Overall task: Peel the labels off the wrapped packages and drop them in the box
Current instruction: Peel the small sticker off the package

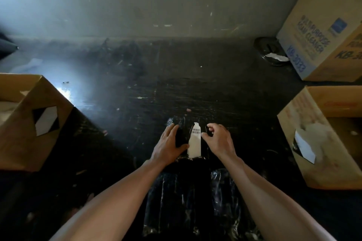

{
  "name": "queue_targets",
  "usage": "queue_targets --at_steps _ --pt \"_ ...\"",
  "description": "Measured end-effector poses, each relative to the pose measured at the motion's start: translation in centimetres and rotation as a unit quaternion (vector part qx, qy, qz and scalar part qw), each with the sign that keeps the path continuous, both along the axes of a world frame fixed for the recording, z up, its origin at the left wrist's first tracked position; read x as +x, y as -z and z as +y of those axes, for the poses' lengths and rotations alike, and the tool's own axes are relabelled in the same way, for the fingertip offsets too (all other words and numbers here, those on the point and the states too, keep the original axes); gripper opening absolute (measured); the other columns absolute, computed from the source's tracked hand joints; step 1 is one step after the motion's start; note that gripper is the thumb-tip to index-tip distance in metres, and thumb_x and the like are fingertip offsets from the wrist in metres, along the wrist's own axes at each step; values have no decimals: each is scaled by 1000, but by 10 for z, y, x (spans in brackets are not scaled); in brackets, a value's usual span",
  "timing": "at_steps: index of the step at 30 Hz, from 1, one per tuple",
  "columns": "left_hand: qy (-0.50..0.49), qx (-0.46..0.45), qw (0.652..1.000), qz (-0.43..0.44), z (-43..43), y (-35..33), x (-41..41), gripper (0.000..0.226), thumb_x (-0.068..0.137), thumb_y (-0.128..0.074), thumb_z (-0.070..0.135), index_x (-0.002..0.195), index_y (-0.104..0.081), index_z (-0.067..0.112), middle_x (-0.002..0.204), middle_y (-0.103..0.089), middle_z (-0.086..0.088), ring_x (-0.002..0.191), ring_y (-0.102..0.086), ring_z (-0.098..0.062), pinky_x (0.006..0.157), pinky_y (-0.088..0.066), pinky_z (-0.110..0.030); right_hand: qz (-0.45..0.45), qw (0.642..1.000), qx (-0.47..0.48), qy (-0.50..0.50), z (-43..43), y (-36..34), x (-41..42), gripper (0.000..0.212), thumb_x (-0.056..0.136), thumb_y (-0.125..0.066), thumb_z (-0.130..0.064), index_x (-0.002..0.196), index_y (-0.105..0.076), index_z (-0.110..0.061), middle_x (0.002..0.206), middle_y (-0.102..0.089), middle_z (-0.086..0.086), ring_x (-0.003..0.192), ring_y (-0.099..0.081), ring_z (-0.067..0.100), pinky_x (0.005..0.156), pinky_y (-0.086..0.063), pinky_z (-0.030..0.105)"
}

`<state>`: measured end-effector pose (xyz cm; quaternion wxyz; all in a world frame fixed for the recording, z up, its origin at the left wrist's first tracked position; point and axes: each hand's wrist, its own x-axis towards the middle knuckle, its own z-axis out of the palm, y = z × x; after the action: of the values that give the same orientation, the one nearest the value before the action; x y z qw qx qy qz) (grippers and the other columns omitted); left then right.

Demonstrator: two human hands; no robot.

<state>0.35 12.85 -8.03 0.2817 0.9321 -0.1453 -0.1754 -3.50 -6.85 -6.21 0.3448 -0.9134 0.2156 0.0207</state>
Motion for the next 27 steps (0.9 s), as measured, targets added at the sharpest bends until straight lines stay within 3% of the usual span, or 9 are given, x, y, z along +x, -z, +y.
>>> queue_targets --at_steps 5,10,14,18,20,24,27 --pt "49 17 999 -11 -5 12 14 99 86 -66 53 158 -9 17 165 2 0 151 6 -15 122 -6 -33 3 999 -25 -25 13 13 23 43 95 -65 -29 136 -60 -17 131 -59 1 120 -58 16 94 -49 28" --pt "73 -14 997 -3 0 23 18 101 86 -67 52 158 -5 17 165 8 1 149 14 -15 120 0 -31 18 996 -51 -68 16 20 47 40 101 -52 -23 140 -59 -16 138 -55 3 129 -48 19 103 -39 30" --pt "95 -7 995 1 2 23 20 104 87 -66 52 157 0 13 164 12 -1 149 16 -18 119 3 -31 9 994 -72 -78 11 24 60 32 97 -60 -19 127 -70 -15 121 -63 2 116 -55 18 93 -38 22" --pt "89 0 996 0 -4 23 18 106 87 -66 51 157 1 9 163 13 -4 149 18 -21 118 8 -29 -1 994 -79 -74 8 21 64 19 89 -71 -22 105 -79 -15 104 -70 0 100 -65 16 87 -49 30" --pt "79 2 997 0 -6 26 17 106 87 -66 52 157 2 9 164 13 -5 149 18 -21 119 7 -31 4 994 -81 -74 8 19 65 15 88 -73 -21 99 -80 -16 99 -71 -1 96 -66 16 85 -50 31" --pt "73 3 997 -6 -7 27 16 109 85 -67 54 157 3 12 164 13 -3 148 18 -17 117 7 -29 34 997 -40 -48 7 15 72 6 87 -76 -18 91 -80 -17 93 -75 -5 87 -67 7 72 -44 18" --pt "69 -3 998 -2 -7 26 17 110 83 -69 53 157 2 13 163 13 -2 148 18 -17 118 4 -32 66 996 -31 -54 5 13 79 5 89 -73 -14 89 -77 -16 90 -72 -4 83 -63 7 65 -42 18"
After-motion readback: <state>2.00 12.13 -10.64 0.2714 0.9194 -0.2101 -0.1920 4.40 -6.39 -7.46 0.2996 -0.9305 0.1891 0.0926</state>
